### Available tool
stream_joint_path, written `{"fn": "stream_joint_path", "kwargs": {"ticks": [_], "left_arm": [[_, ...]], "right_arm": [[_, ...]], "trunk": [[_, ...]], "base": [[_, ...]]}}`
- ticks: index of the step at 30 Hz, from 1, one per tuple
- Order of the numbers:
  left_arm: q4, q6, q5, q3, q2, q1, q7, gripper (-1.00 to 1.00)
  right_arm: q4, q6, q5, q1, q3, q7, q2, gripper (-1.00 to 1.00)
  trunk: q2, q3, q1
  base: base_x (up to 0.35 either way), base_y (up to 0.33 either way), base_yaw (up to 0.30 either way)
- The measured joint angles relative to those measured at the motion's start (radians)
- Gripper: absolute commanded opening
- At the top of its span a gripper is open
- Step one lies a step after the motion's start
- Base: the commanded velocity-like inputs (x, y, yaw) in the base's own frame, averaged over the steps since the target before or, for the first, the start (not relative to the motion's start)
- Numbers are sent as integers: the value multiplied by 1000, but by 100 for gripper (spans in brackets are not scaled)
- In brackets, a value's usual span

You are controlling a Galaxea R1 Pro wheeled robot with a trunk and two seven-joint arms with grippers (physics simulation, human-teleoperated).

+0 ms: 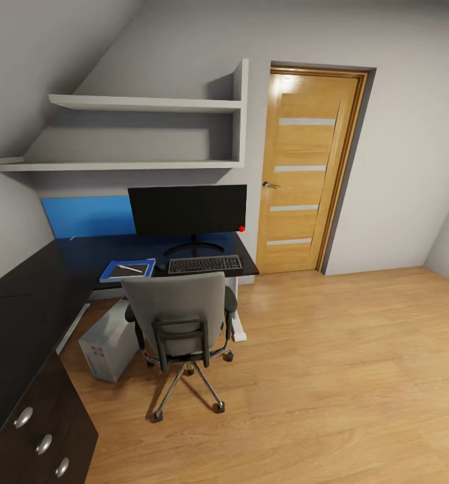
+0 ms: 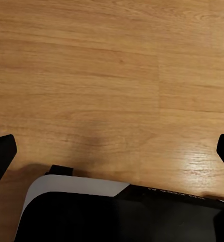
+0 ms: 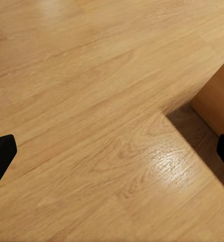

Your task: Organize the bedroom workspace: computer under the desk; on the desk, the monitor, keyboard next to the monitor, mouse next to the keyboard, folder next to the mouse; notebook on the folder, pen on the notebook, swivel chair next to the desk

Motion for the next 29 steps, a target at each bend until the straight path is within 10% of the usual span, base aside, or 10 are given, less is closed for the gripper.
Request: {"fn": "stream_joint_path", "kwargs": {"ticks": [29], "left_arm": [[0, 0, 0, 0, 0, 0, 0, 100]], "right_arm": [[0, 0, 0, 0, 0, 0, 0, 100]], "trunk": [[0, 0, 0]], "base": [[0, 0, 0]]}}
